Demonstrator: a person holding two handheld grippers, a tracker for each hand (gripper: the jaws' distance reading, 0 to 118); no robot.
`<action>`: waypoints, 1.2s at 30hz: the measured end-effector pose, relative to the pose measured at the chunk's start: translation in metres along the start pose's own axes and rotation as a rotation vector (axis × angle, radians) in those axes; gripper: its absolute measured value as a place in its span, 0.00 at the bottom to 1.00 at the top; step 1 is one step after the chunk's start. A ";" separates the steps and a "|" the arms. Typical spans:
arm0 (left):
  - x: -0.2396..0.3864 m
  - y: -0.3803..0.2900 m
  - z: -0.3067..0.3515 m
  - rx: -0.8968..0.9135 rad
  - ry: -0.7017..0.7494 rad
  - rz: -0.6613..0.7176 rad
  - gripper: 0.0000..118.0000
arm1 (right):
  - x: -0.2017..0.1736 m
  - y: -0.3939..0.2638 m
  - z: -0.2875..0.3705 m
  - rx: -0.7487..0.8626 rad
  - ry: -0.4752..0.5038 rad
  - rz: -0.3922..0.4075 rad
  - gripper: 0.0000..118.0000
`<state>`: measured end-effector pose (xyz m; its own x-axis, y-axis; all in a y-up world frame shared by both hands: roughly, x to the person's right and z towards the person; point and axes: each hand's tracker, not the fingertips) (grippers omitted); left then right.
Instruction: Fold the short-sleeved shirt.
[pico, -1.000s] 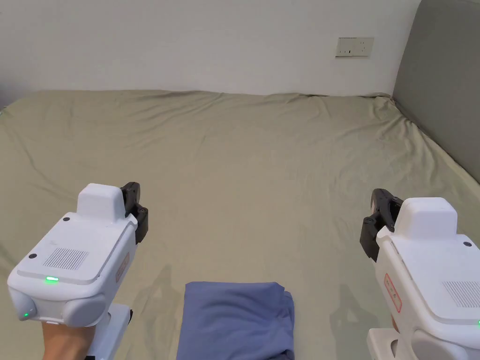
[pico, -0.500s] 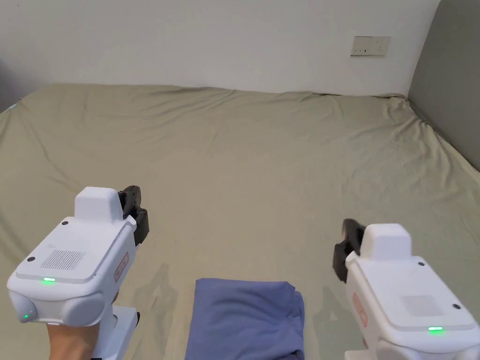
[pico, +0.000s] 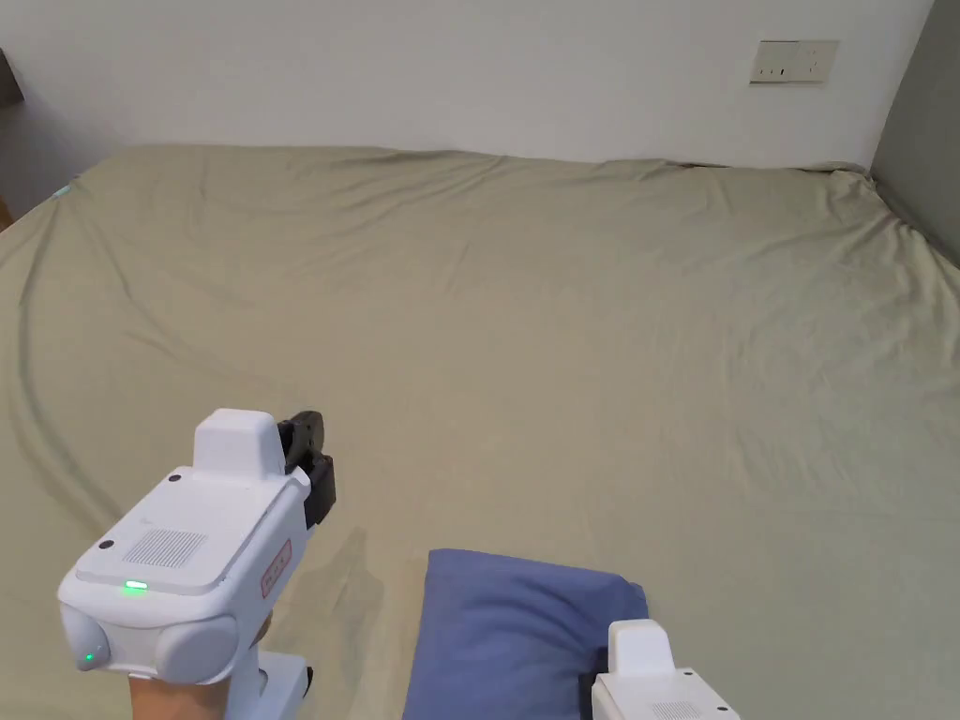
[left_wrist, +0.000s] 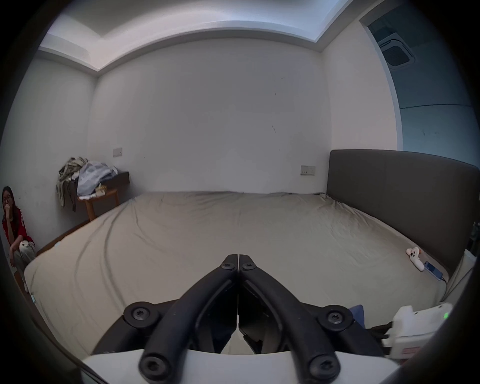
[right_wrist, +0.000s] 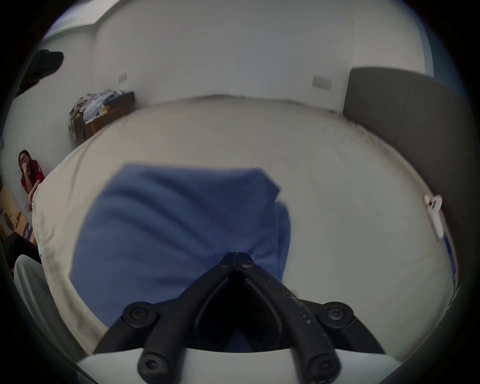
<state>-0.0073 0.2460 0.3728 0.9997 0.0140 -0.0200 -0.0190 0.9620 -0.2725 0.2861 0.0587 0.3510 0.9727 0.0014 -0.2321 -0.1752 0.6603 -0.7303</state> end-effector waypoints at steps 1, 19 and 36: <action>0.000 -0.005 -0.004 -0.038 -0.016 0.019 0.00 | 0.000 -0.005 -0.002 0.059 -0.022 0.001 0.02; 0.016 -0.125 -0.100 -0.808 -0.306 0.375 0.86 | 0.000 0.001 0.015 0.068 -0.003 -0.012 0.02; -0.014 -0.081 -0.096 -0.751 -0.348 0.283 0.16 | 0.021 0.046 0.053 0.202 0.053 -0.007 0.02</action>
<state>-0.0208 0.1418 0.3028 0.9016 0.4253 0.0791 -0.1493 0.4777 -0.8657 0.3064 0.1289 0.3469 0.9636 -0.0400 -0.2644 -0.1287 0.7973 -0.5897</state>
